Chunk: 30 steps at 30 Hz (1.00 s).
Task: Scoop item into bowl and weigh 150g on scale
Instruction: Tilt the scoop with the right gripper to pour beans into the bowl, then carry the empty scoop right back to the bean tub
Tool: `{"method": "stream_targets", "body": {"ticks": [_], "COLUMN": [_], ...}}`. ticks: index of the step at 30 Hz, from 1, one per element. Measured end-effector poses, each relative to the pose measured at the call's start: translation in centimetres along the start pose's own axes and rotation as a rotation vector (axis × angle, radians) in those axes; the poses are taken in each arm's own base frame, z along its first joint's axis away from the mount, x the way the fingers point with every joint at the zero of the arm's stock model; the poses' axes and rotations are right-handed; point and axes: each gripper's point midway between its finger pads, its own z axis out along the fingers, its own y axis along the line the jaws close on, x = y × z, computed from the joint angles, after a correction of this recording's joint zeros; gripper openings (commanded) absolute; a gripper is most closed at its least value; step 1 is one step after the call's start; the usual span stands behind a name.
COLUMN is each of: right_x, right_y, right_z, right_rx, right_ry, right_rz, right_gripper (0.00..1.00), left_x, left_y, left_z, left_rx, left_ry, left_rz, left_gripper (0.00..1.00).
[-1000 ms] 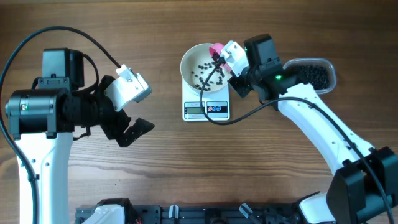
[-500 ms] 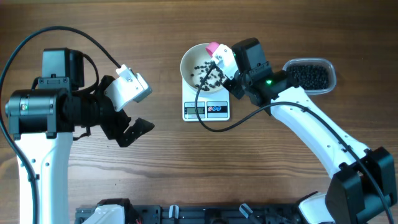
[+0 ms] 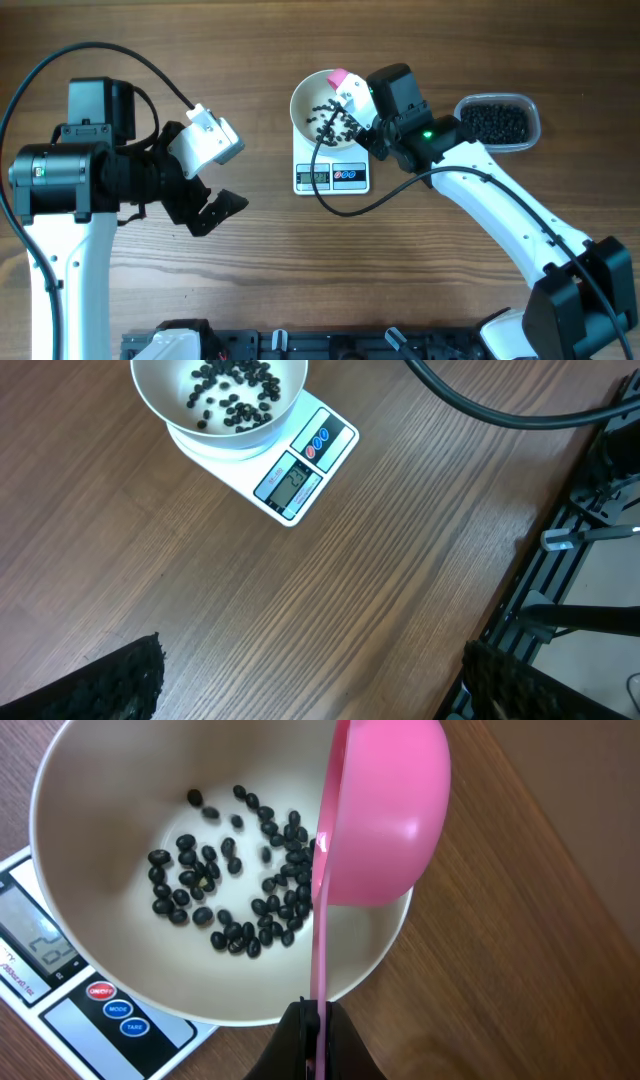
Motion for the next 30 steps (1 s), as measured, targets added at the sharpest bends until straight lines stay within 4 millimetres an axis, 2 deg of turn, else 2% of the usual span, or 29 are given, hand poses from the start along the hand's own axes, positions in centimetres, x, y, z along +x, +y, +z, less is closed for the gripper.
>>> {"method": "stream_targets", "body": {"ticks": [6, 9, 11, 14, 17, 18, 22, 26, 30], "right_x": [-0.7, -0.8, -0.2, 2.1, 6.4, 8.6, 12.5, 15.2, 17.9], "right_y": [-0.8, -2.2, -3.7, -5.8, -7.9, -8.7, -9.6, -10.7, -11.4], "right_z": [-1.5, -3.9, -5.9, -8.4, -10.4, -10.8, -11.4, -11.7, -10.9], "right_rx": [0.031, 0.069, 0.102, 0.146, 0.186, 0.201, 0.208, 0.217, 0.206], "right_ry": [-0.032, -0.060, -0.067, -0.034, 0.059, 0.112, 0.218, 0.268, 0.336], "right_rz": [0.043, 0.107, 0.161, 0.250, 0.370, 0.417, 0.501, 0.578, 0.637], "right_gripper": [0.04, 0.04, 0.04, 0.04, 0.04, 0.04, 0.04, 0.04, 0.04], "left_x": [0.0, 0.0, 0.0, 0.0, 0.0, 0.0, 0.0, 0.0, 0.0], "left_y": [0.0, 0.0, 0.0, 0.0, 0.0, 0.0, 0.0, 0.0, 0.0], "left_z": [0.0, 0.0, 0.0, 0.0, 0.0, 0.0, 0.0, 0.0, 0.0], "left_rx": [0.000, 0.000, 0.000, 0.000, 0.000, 0.000, 0.000, 0.000, 0.000], "left_ry": [0.000, 0.000, 0.000, 0.000, 0.000, 0.000, 0.000, 0.000, 0.000], "left_rz": [0.000, 0.000, 0.000, 0.000, 0.000, 0.000, 0.000, 0.000, 0.000], "left_gripper": [1.00, 1.00, 1.00, 1.00, 1.00, 1.00, 1.00, 1.00, 1.00]}}
